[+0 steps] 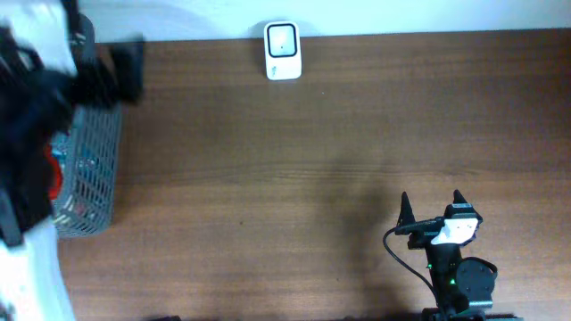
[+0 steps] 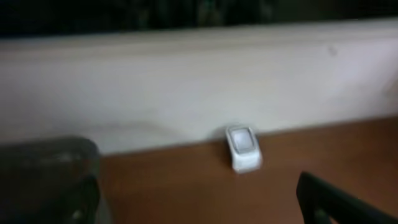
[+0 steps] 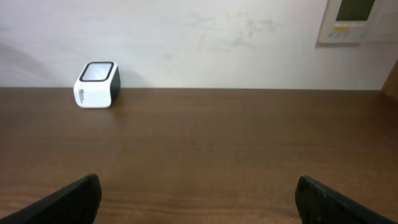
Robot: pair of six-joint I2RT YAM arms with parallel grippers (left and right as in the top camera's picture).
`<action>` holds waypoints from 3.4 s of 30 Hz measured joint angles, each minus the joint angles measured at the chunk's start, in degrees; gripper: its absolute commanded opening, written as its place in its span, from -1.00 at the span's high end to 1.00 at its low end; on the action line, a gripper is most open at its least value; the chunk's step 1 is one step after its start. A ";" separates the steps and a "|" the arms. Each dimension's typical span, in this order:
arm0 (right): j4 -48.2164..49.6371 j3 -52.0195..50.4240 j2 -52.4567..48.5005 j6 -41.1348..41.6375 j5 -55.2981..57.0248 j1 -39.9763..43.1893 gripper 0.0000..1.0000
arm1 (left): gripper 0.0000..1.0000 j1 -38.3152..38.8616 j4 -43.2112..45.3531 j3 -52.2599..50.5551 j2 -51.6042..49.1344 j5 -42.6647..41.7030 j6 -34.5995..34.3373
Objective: Scan the item barcode
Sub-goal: 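Grasp the blue mouthwash bottle in the basket with the left gripper, then carry the bottle to the table near the scanner and release it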
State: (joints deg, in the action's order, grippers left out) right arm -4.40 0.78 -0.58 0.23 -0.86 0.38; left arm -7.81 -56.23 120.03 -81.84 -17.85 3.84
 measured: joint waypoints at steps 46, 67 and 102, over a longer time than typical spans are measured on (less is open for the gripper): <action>-0.02 0.00 0.00 0.02 0.00 -0.02 -0.97 | 0.02 -21.70 -38.34 15.28 -51.74 15.06 -42.60; -0.02 0.00 0.00 0.02 0.00 0.00 -0.97 | 1.00 -21.55 -40.44 54.34 -53.72 9.70 -41.81; -0.02 0.00 0.00 0.02 0.00 -0.02 -0.97 | 0.73 47.74 -26.45 36.13 -66.03 24.04 -37.22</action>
State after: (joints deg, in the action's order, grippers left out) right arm -4.43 0.78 -0.58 0.25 -0.86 0.36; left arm 39.92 -82.67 156.16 -147.87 6.20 -33.39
